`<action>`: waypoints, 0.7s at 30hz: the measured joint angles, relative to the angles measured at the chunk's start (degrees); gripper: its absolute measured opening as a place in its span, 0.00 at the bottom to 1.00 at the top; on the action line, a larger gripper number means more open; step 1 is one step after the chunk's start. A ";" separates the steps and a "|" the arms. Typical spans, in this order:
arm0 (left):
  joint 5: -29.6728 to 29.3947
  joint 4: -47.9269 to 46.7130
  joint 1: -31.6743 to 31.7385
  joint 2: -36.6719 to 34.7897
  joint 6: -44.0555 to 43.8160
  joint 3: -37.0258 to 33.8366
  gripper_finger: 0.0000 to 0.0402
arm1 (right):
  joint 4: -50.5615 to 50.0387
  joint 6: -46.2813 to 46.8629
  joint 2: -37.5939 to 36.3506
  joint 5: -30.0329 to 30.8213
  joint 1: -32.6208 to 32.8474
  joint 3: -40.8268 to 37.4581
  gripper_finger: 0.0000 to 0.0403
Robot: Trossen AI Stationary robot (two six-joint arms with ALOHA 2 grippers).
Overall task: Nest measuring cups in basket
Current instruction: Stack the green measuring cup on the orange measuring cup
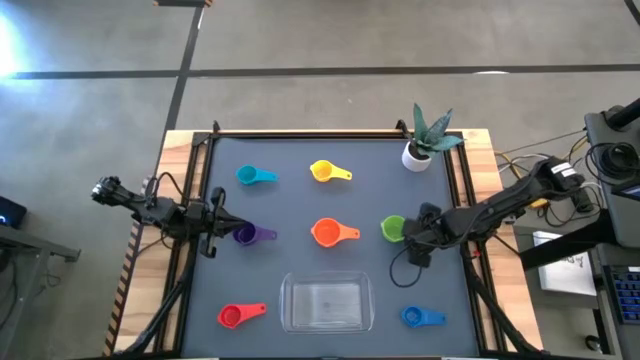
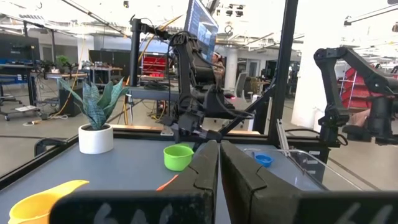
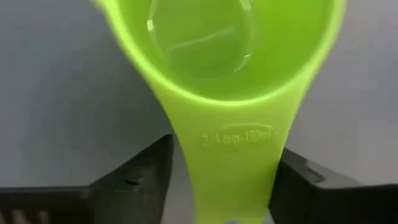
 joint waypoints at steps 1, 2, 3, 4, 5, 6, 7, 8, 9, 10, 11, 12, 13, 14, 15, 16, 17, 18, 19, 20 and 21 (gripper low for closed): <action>0.01 0.01 0.01 -0.01 -0.01 0.00 0.00 | 0.10 -0.46 0.69 -0.57 0.00 0.37 0.44; 0.00 0.01 0.00 0.00 0.00 -0.01 0.00 | 0.12 -0.60 1.34 -0.72 0.00 0.76 0.41; 0.00 0.01 0.00 0.00 0.00 -0.01 0.00 | 0.12 -0.86 1.89 -0.72 0.00 1.21 0.38; 0.00 0.01 -0.01 0.01 -0.01 -0.01 0.00 | 0.22 -1.05 2.31 -0.81 0.00 1.61 0.34; 0.01 0.01 0.00 0.00 -0.01 0.00 0.00 | 0.24 -1.37 2.62 -0.85 0.00 2.02 0.31; 0.00 0.01 -0.01 0.01 0.00 0.00 0.00 | 0.23 -1.77 2.83 -0.85 0.00 2.41 0.29; 0.00 0.01 0.00 0.01 -0.01 0.00 0.00 | 0.22 -2.12 2.98 -0.84 0.00 2.80 0.29; 0.00 0.01 -0.01 -0.01 0.00 0.00 0.00 | 0.25 -2.39 2.99 -0.85 0.00 3.14 0.29; 0.02 0.01 0.01 0.01 0.00 -0.02 0.00 | 0.26 -2.53 2.95 -0.83 0.00 3.43 0.29; 0.00 0.01 -0.01 0.00 0.00 -0.01 0.00 | 0.19 -2.72 2.91 -0.83 0.00 3.74 0.29; 0.00 0.01 -0.01 -0.01 -0.01 -0.01 0.00 | 0.22 -2.88 2.87 -0.82 0.00 4.11 0.29; 0.00 0.01 0.00 -0.01 -0.01 -0.01 0.00 | 0.25 -3.10 2.84 -0.79 0.00 4.49 0.29; 0.00 0.01 0.00 -0.01 0.00 0.00 0.00 | 0.22 -3.49 2.80 -0.69 0.00 4.85 0.29; 0.00 0.01 -0.01 0.01 -0.01 -0.02 0.00 | 0.22 -3.57 2.76 -0.63 0.00 5.22 0.29; 0.00 0.01 0.01 -0.01 -0.02 0.00 0.00 | 0.21 -3.66 2.72 -0.38 0.00 5.66 0.29; 0.02 0.01 0.01 -0.01 0.00 0.00 0.00 | 0.25 -3.82 2.72 -0.18 0.00 6.19 0.30; 0.00 0.01 0.00 -0.01 0.00 -0.01 0.00 | 0.24 -4.07 2.62 0.04 0.00 6.78 0.30; 0.02 -0.01 0.01 -0.01 0.00 0.00 0.00 | 0.21 -4.41 2.55 0.81 0.00 7.56 0.30; 0.00 0.01 -0.01 -0.01 0.00 0.00 0.00 | 0.24 -4.94 2.53 1.72 0.00 8.49 0.29; 0.00 0.01 0.00 -0.01 0.00 0.00 0.00 | 0.40 -5.41 2.52 2.59 0.00 9.53 0.29; 0.00 0.01 0.01 0.00 -0.01 -0.01 0.00 | 0.64 -6.08 2.52 3.11 0.00 10.70 0.29</action>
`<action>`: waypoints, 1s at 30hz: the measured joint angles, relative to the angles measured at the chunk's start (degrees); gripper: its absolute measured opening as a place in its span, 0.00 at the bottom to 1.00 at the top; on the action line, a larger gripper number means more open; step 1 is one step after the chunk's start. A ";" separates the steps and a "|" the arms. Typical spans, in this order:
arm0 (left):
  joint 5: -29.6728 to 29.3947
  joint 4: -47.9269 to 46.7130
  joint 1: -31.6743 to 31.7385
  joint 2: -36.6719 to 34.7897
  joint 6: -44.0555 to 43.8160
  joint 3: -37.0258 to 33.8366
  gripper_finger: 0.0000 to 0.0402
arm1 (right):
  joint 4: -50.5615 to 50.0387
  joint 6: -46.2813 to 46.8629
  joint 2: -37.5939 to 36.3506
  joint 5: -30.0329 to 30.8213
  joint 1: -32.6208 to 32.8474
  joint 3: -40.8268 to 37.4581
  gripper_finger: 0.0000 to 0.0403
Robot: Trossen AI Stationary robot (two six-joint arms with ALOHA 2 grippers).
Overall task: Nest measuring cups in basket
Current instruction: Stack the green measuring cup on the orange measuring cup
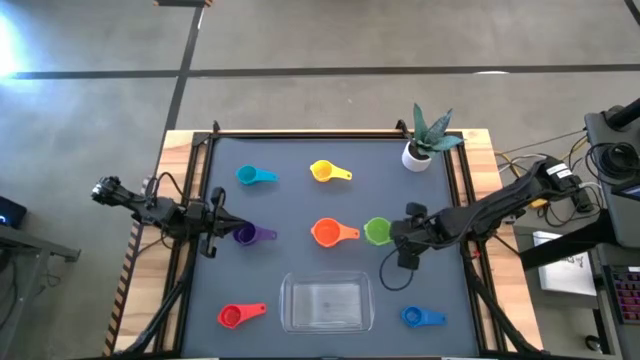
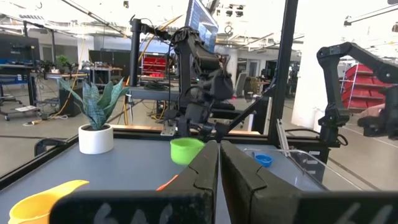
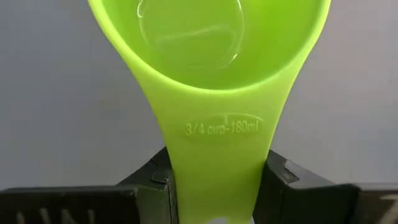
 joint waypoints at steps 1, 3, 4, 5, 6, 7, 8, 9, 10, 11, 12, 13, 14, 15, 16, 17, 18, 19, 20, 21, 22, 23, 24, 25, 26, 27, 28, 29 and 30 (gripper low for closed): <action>0.01 0.00 -0.01 -0.01 0.00 0.00 0.00 | 0.39 -1.03 0.01 0.56 0.00 1.14 0.29; 0.00 0.00 -0.02 0.01 0.01 0.01 0.00 | 1.87 -2.64 0.09 1.67 -0.02 3.48 0.29; 0.00 0.00 0.00 -0.01 -0.01 0.01 0.00 | 2.58 -3.73 0.09 2.13 -0.08 4.65 0.29; 0.01 0.00 0.00 0.00 0.01 0.01 0.00 | 3.07 -4.49 0.09 2.66 -0.27 5.70 0.29; 0.00 0.00 0.00 0.01 0.01 0.00 0.00 | 3.71 -5.38 0.09 2.72 -0.56 6.63 0.30; 0.00 -0.02 -0.01 0.01 0.01 0.00 0.00 | 4.56 -5.94 0.09 2.72 -0.96 7.53 0.30; 0.00 0.00 0.00 -0.01 0.01 -0.01 0.00 | 5.42 -6.57 0.11 2.72 -1.50 8.38 0.31; 0.00 0.00 0.00 -0.01 -0.01 0.01 0.00 | 6.34 -7.18 0.11 2.72 -2.01 9.11 0.31; 0.00 0.00 -0.02 0.01 0.01 0.01 0.00 | 7.42 -8.21 0.11 2.74 -2.47 9.70 0.30; 0.00 -0.02 -0.01 -0.01 0.00 0.01 0.00 | 8.59 -9.22 0.11 2.76 -2.92 10.19 0.30; 0.01 0.00 -0.01 -0.01 0.00 0.01 0.00 | 9.67 -10.26 0.11 2.71 -3.38 10.57 0.29; 0.00 0.00 -0.01 -0.01 0.01 0.01 0.00 | 10.49 -11.34 0.32 2.66 -3.90 10.98 0.29; 0.00 0.00 -0.01 0.00 0.01 0.01 0.00 | 11.36 -12.03 0.77 2.64 -4.40 11.45 0.29; 0.00 0.00 0.00 0.00 0.01 0.00 0.00 | 11.82 -12.83 1.10 2.50 -4.92 12.04 0.29; 0.01 -0.02 -0.01 0.00 0.00 0.00 0.00 | 11.99 -13.32 1.88 2.40 -5.42 12.62 0.29; 0.00 0.00 0.00 -0.01 -0.01 0.00 0.00 | 11.92 -13.92 2.99 2.25 -5.98 13.37 0.30; 0.02 0.00 0.00 -0.01 -0.01 -0.01 0.00 | 11.95 -14.44 4.10 2.11 -6.40 14.11 0.30; 0.00 -0.02 -0.02 -0.01 -0.01 0.01 0.00 | 12.04 -15.11 5.59 1.33 -6.84 14.92 0.31; 0.00 0.02 0.00 0.01 -0.01 0.01 0.00 | 11.98 -15.73 7.23 0.44 -7.24 15.76 0.32; 0.00 0.03 -0.02 0.02 0.01 0.01 0.00 | 11.87 -16.30 9.04 -0.37 -7.61 16.72 0.32; 0.00 -0.05 0.00 0.03 0.00 -0.01 0.00 | 11.92 -16.89 10.88 -1.16 -7.85 17.77 0.32; 0.00 -0.04 0.00 0.03 0.00 0.00 0.00 | 11.93 -17.51 12.65 -1.77 -8.16 18.76 0.31; 0.01 0.03 -0.01 0.05 0.01 0.01 0.00 | 11.72 -18.22 14.30 -2.18 -8.30 19.83 0.31; 0.00 0.01 -0.01 0.05 -0.01 0.01 0.00 | 11.57 -18.86 16.11 -2.31 -8.47 21.03 0.29; 0.00 -0.03 -0.01 0.05 0.01 0.00 0.00 | 11.41 -19.40 17.66 -2.32 -8.66 22.30 0.28; 0.01 0.00 0.00 0.05 0.00 0.00 0.00 | 11.02 -20.23 19.05 -2.37 -8.84 23.55 0.26; 0.00 0.00 0.00 0.09 0.01 0.01 0.00 | 10.33 -20.60 20.52 -2.40 -9.05 24.71 0.25; 0.00 0.00 0.00 0.09 0.01 0.01 0.00 | 9.54 -21.06 21.70 -2.49 -9.28 25.89 0.23; 0.00 -0.02 0.00 0.09 -0.01 0.01 0.00 | 8.94 -21.61 22.79 -2.95 -9.45 26.97 0.22</action>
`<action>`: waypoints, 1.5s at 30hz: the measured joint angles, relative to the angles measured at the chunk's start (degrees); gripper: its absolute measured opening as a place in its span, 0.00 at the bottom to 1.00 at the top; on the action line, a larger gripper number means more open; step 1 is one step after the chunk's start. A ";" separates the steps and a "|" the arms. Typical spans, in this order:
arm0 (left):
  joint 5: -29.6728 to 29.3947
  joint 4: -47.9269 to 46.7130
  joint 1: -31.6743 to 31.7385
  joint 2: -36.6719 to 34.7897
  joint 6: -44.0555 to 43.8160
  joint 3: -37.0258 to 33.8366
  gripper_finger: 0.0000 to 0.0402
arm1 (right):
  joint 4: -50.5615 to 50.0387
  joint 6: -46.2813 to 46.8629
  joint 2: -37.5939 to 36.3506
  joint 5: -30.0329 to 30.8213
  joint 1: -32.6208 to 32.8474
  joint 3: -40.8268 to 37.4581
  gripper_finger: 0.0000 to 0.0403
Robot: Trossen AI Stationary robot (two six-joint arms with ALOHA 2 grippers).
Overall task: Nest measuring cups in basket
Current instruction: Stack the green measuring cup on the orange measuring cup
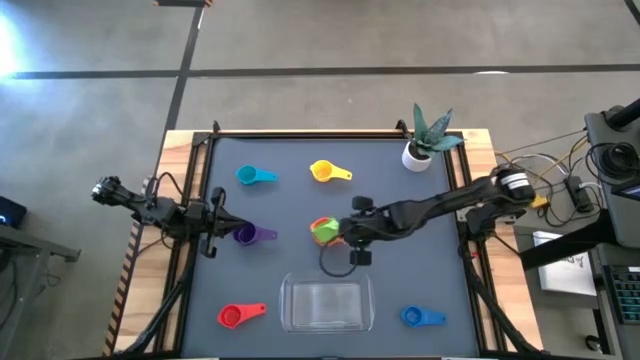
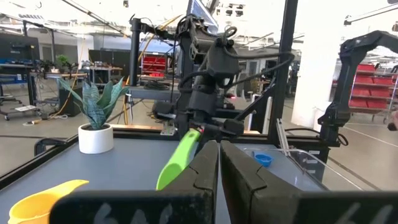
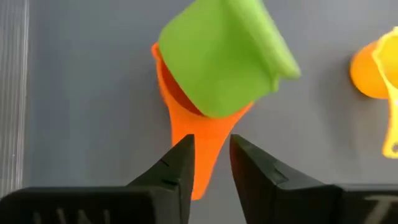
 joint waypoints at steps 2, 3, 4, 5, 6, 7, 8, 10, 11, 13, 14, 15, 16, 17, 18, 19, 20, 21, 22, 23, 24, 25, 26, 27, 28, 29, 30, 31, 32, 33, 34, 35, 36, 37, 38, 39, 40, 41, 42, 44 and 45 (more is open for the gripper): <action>0.00 0.02 -0.02 0.00 0.02 0.00 0.00 | -1.01 -0.65 1.89 -1.74 -0.57 1.83 0.19; 0.01 0.00 -0.02 0.00 0.02 0.00 0.00 | -1.32 -0.85 2.56 -2.73 -0.72 2.47 0.17; 0.00 0.00 -0.01 0.00 0.01 -0.01 0.00 | -1.59 -1.14 2.98 -3.60 -1.01 2.96 0.16; 0.01 0.02 -0.02 0.00 0.02 0.00 0.00 | -1.97 -1.17 3.38 -4.20 -1.12 3.39 0.15; 0.00 0.02 -0.02 0.00 0.00 0.00 0.00 | -2.46 -1.24 3.57 -4.71 -1.29 3.70 0.14; 0.02 0.00 -0.01 0.00 0.01 0.00 0.00 | -3.04 -1.30 3.64 -5.11 -1.43 3.97 0.13; 0.01 0.02 -0.01 0.00 0.02 0.00 0.00 | -3.85 -1.30 3.56 -5.32 -1.46 4.26 0.12; 0.00 0.02 0.00 0.00 0.02 -0.02 0.00 | -5.49 -1.33 2.84 -5.33 -1.45 4.57 0.12; 0.00 0.02 0.00 0.00 0.01 0.00 0.00 | -6.12 -1.27 2.15 -5.35 -1.43 4.57 0.12; 0.00 0.02 -0.01 0.00 0.01 0.00 0.00 | -7.04 -0.61 0.12 -5.29 -1.43 4.36 0.12; 0.00 0.00 -0.02 0.00 0.00 0.00 0.00 | -7.40 -0.17 -1.02 -5.08 -1.43 4.13 0.12; 0.00 0.02 -0.01 0.00 0.01 0.00 0.00 | -7.43 0.14 -2.30 -4.91 -1.43 3.90 0.13; 0.01 0.02 -0.01 0.00 0.01 -0.02 0.00 | -7.36 0.63 -3.60 -4.89 -1.43 3.67 0.13; 0.02 0.00 -0.02 0.00 0.00 -0.01 0.00 | -7.10 1.19 -4.77 -4.87 -1.43 3.45 0.14; 0.00 0.02 0.00 0.00 0.02 0.00 0.00 | -6.56 1.35 -5.84 -4.84 -1.37 3.35 0.15; 0.00 0.02 0.00 0.00 0.02 0.00 0.00 | -6.06 1.47 -6.88 -4.82 -1.15 3.33 0.16; 0.00 0.02 0.00 0.00 0.00 0.00 0.00 | -5.92 1.39 -7.89 -4.67 -0.88 3.33 0.17; 0.00 0.03 -0.01 0.00 0.02 -0.01 0.00 | -5.94 1.08 -8.88 -4.58 -0.52 3.32 0.19; 0.01 0.02 -0.01 0.00 0.01 0.00 0.00 | -5.81 0.66 -9.71 -4.22 -0.07 3.30 0.20; 0.01 0.01 -0.02 0.00 0.01 -0.01 0.00 | -5.55 0.31 -10.50 -3.31 0.43 3.30 0.22; 0.01 0.02 -0.02 0.02 0.01 -0.02 0.00 | -5.48 0.29 -11.19 -2.25 0.94 3.30 0.24; 0.00 0.02 -0.02 0.01 0.01 -0.02 0.00 | -5.38 0.57 -11.70 -1.32 1.34 3.29 0.26; 0.00 0.02 0.00 0.00 0.02 0.00 0.00 | -4.91 1.38 -12.22 -0.52 1.62 3.28 0.29; 0.00 0.02 0.00 0.00 0.02 0.00 0.00 | -4.25 2.53 -12.63 -0.15 1.78 3.26 0.31; 0.00 0.02 0.00 0.00 0.00 0.00 0.00 | -3.41 4.14 -12.87 0.06 1.78 3.26 0.33; 0.00 0.02 0.00 0.00 0.00 -0.02 0.00 | -2.36 6.30 -13.07 0.00 1.73 3.26 0.35; 0.00 0.00 -0.02 0.00 0.02 -0.02 0.00 | -1.28 8.77 -13.12 -0.25 1.73 3.26 0.37; 0.00 0.02 -0.01 0.02 0.02 -0.01 0.00 | -0.26 11.47 -13.10 -0.40 1.69 3.26 0.39; 0.01 0.04 -0.01 0.02 0.01 -0.01 0.00 | 0.23 13.70 -12.92 -0.41 1.52 3.33 0.41; 0.00 0.01 -0.02 0.00 0.02 0.00 0.00 | 0.06 15.52 -12.57 -0.65 1.31 3.53 0.43; 0.01 0.01 -0.01 0.00 0.01 -0.01 0.00 | 0.09 16.95 -12.09 -0.90 1.12 3.69 0.45; 0.00 0.02 -0.02 0.02 0.00 0.00 0.00 | 0.05 18.36 -11.39 -1.17 0.90 3.89 0.47; 0.00 0.02 0.00 0.00 0.00 0.00 0.00 | 0.01 19.63 -10.67 -2.04 0.53 4.04 0.49; 0.02 0.00 0.00 0.00 0.00 -0.02 0.00 | -0.07 20.59 -9.94 -2.95 0.18 4.18 0.51; 0.02 0.02 -0.02 0.02 0.00 -0.02 0.00 | -0.13 21.30 -9.07 -4.09 -0.19 4.37 0.53; 0.00 0.02 -0.02 0.01 0.01 0.00 0.00 | -0.23 22.18 -8.17 -5.26 -0.57 4.71 0.55; 0.00 0.02 -0.02 0.01 0.01 -0.01 0.00 | -0.28 22.66 -7.26 -6.48 -0.94 5.08 0.57; 0.00 0.02 -0.01 0.01 0.02 -0.01 0.00 | -0.44 23.13 -6.35 -7.40 -1.22 5.51 0.59; 0.00 0.02 -0.01 0.01 0.01 0.00 0.00 | -0.46 23.46 -5.50 -8.25 -1.48 5.86 0.61; 0.00 0.00 0.00 0.00 0.02 -0.02 0.00 | -0.57 24.03 -3.56 -9.62 -1.83 6.79 0.65; 0.01 0.02 0.00 0.00 0.01 -0.01 0.00 | -0.62 24.37 -2.61 -10.13 -1.99 7.36 0.67</action>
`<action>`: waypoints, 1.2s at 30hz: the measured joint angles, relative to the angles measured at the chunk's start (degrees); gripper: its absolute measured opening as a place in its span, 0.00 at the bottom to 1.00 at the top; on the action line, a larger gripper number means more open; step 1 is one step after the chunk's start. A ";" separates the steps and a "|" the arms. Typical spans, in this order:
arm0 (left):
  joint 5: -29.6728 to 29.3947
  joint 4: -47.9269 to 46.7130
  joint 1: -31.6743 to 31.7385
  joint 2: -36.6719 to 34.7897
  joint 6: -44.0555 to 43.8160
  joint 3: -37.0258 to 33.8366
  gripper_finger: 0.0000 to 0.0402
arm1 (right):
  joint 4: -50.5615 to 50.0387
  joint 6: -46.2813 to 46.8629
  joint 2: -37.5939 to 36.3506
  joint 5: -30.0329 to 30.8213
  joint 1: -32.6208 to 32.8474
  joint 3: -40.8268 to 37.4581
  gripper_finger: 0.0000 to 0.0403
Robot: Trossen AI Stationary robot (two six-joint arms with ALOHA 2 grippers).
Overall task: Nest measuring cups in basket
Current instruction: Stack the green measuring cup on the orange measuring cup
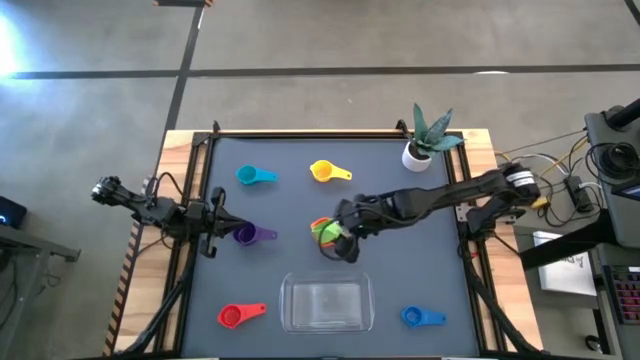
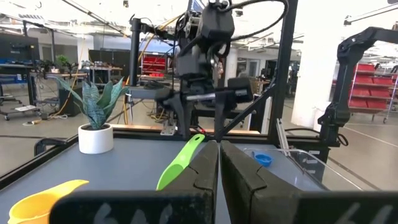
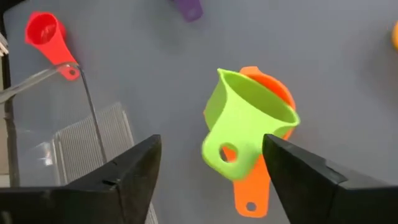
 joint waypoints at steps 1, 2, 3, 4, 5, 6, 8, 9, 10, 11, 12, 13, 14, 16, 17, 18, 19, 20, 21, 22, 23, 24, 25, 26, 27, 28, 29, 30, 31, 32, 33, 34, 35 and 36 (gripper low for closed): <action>-0.01 0.00 -0.02 0.00 0.01 0.01 0.00 | -0.06 0.33 0.85 -0.54 -0.18 0.54 0.69; -0.01 0.00 -0.02 0.00 0.00 0.00 0.00 | -0.14 0.69 1.56 -1.03 -0.19 1.07 0.71; -0.01 0.00 -0.01 0.01 0.01 0.01 0.00 | -0.22 0.92 2.27 -1.21 -0.21 1.67 0.73; -0.01 0.00 -0.01 0.00 -0.01 0.00 0.00 | -0.34 1.00 2.85 -1.21 -0.30 2.31 0.74; 0.01 0.00 0.00 0.00 0.01 0.01 0.00 | -0.66 1.04 3.35 -1.23 -0.43 2.91 0.75; -0.01 0.00 -0.02 0.00 0.01 -0.01 0.00 | -1.33 1.31 3.84 -1.25 -0.49 3.49 0.76; -0.01 0.00 -0.01 0.00 0.00 -0.01 0.00 | -2.75 2.26 4.71 -1.25 -0.81 4.40 0.77; -0.01 0.00 -0.02 0.00 0.01 0.00 0.00 | -3.37 2.55 5.00 -1.25 -1.02 4.73 0.76; -0.01 0.00 -0.01 0.01 0.01 0.01 0.00 | -3.81 2.86 5.07 -1.25 -1.29 4.76 0.76; -0.01 0.00 -0.01 0.00 0.01 0.00 0.00 | -4.34 3.29 5.09 -1.23 -1.53 4.74 0.75; -0.01 0.00 -0.02 0.00 0.00 -0.01 0.00 | -4.54 3.79 5.09 -1.22 -1.81 4.66 0.75; -0.01 0.00 0.00 0.00 0.01 0.01 0.00 | -4.59 4.01 5.05 -1.20 -2.04 4.55 0.74; 0.01 0.00 -0.02 0.00 -0.01 -0.01 0.00 | -4.94 4.00 5.00 -1.16 -2.26 4.47 0.73; 0.00 0.00 0.00 0.00 -0.01 0.01 0.00 | -5.61 3.44 4.96 -0.70 -2.49 4.38 0.71; -0.01 0.00 -0.02 0.00 0.01 0.01 0.00 | -5.46 2.32 4.96 -0.72 -2.51 4.38 0.70; -0.01 0.00 -0.01 0.00 0.00 0.00 0.00 | -5.08 0.42 4.96 -0.70 -2.49 4.38 0.69; 0.00 0.00 -0.02 0.00 0.00 0.01 0.00 | -4.88 -2.55 4.96 -0.73 -2.44 4.45 0.68; 0.00 0.00 0.00 0.00 -0.01 0.01 0.00 | -4.89 -5.97 4.94 -0.75 -2.34 4.52 0.66; 0.01 0.00 0.00 0.00 0.01 -0.01 0.00 | -4.94 -8.81 4.93 -0.68 -1.96 4.52 0.65; -0.01 0.00 0.00 0.00 -0.01 0.01 0.00 | -5.03 -11.07 4.93 -0.22 -1.58 4.52 0.63; 0.01 0.00 -0.02 0.00 0.00 0.01 0.00 | -5.04 -12.88 4.93 0.62 -1.12 4.52 0.62; -0.01 0.00 -0.02 0.00 0.01 0.01 0.00 | -5.08 -14.72 4.93 1.45 -0.71 4.52 0.60; 0.01 0.00 -0.02 0.00 0.01 0.01 0.00 | -5.29 -16.06 4.93 2.68 -0.29 4.52 0.58; -0.01 0.00 -0.01 0.00 -0.01 0.01 0.00 | -5.69 -17.22 4.93 4.20 0.11 4.52 0.56; -0.01 0.00 -0.01 0.00 0.01 0.00 0.00 | -6.02 -18.17 4.93 5.61 0.44 4.52 0.54; -0.01 0.00 -0.02 0.00 -0.01 0.00 0.00 | -6.22 -19.21 4.93 6.87 0.70 4.52 0.52; 0.00 0.00 -0.02 0.00 -0.01 0.00 0.00 | -6.30 -20.49 4.93 7.79 0.98 4.51 0.50; -0.01 0.00 -0.01 0.00 0.00 0.00 0.00 | -6.29 -21.66 4.93 8.75 1.27 4.51 0.48; -0.01 0.00 -0.02 0.00 0.01 0.01 0.00 | -6.26 -22.38 4.93 9.83 1.54 4.49 0.45; 0.01 0.00 -0.02 0.00 0.01 0.01 0.00 | -6.26 -23.33 4.93 10.76 1.79 4.49 0.42; -0.01 0.00 0.00 0.00 0.01 0.01 0.00 | -6.26 -24.11 4.93 11.57 2.07 4.49 0.40; -0.01 0.00 0.00 0.00 -0.01 0.01 0.00 | -6.26 -24.60 4.93 12.30 2.26 4.49 0.37; 0.01 0.00 -0.02 0.00 0.01 0.01 0.00 | -6.26 -24.99 4.93 12.69 2.48 4.49 0.33; -0.01 0.00 -0.01 0.00 0.00 0.01 0.00 | -6.24 -25.54 4.93 12.76 2.54 4.49 0.30</action>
